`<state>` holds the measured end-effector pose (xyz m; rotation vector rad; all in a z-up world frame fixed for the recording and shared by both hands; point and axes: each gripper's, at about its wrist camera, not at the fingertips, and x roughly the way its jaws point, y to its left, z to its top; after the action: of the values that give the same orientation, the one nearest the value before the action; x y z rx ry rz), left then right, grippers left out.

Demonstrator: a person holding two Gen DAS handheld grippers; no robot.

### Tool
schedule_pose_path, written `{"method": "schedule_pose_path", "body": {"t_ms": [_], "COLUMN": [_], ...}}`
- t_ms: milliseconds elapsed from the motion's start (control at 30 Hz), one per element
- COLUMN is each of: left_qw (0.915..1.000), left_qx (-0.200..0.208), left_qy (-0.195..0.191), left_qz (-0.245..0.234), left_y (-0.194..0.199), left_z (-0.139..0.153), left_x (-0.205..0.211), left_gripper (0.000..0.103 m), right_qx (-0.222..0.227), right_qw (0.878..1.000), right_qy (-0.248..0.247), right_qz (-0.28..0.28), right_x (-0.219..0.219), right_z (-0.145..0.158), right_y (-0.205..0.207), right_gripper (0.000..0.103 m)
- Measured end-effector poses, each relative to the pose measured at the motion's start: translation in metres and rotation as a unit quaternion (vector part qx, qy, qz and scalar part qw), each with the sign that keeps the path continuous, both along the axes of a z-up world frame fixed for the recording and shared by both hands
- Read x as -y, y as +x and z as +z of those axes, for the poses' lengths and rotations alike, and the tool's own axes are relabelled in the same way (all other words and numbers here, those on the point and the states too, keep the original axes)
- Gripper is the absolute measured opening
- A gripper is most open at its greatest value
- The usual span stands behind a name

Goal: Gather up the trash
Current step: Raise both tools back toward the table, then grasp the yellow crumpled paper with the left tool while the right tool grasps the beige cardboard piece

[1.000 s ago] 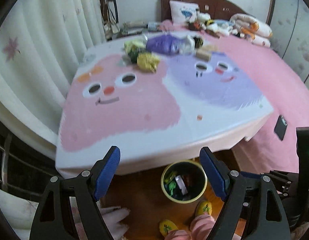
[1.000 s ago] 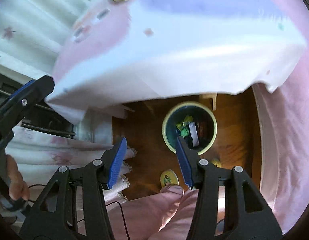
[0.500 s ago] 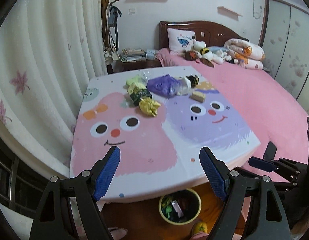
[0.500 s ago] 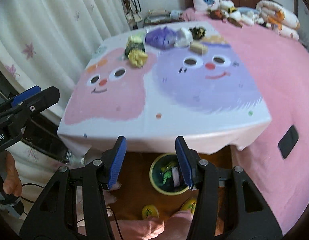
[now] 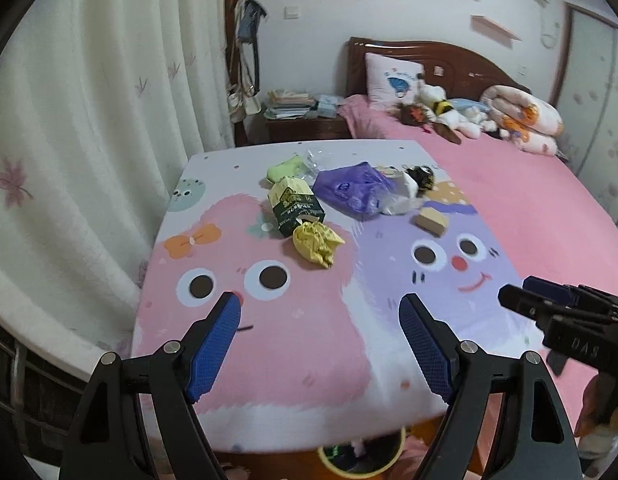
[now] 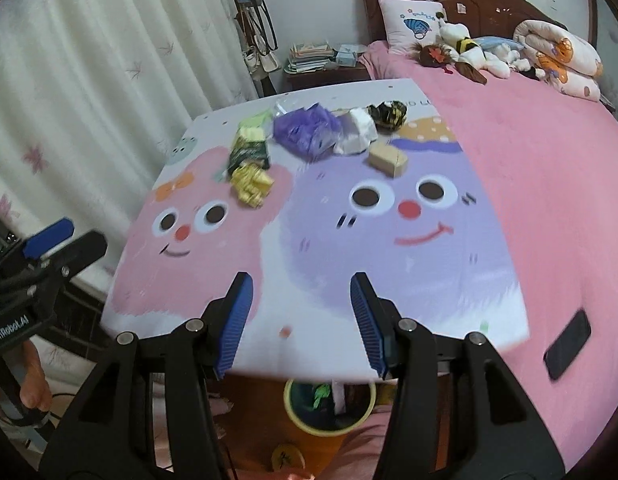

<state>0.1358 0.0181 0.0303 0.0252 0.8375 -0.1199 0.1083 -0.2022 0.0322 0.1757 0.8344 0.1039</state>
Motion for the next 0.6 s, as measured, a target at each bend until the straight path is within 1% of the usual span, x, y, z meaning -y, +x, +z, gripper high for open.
{"method": "schedule_pose_path", "body": {"t_ms": [100,267,400,500,600], "left_qw": [0.9991,0.9921,0.9818,0.974,0.968], "left_qx": [-0.018,-0.079,-0.119,-0.141,-0.156], "left_qy": [-0.01,-0.041,-0.061,-0.065,-0.06], "left_qz": [0.036,0.089,0.134,0.165,0.187], "left_y": [0.043,0.109,0.153,0.175,0.193], "left_z": [-0.014,-0.048,-0.081,-0.103,-0.121], "left_x": [0.011,0.029,0.041,0.045,0.047], "left_gripper": [0.083,0.081,0.081,0.081,0.081], "right_qx": [-0.005,-0.025,-0.041,-0.061,-0.08], "right_qw": [1.0,0.999,0.997,0.995,0.992], "right_qy": [0.003,0.0,-0.017,-0.023,-0.026], "right_qz": [0.015,0.04,0.065,0.08,0.095], "right_x": [0.027,0.07,0.099,0.112,0.118], "right_z": [-0.006,-0.018,-0.036,-0.058,-0.08], "right_y": [0.047,0.125,0.183,0.222,0.252], "right_gripper": [0.048,0.048,0.048,0.048,0.048]}}
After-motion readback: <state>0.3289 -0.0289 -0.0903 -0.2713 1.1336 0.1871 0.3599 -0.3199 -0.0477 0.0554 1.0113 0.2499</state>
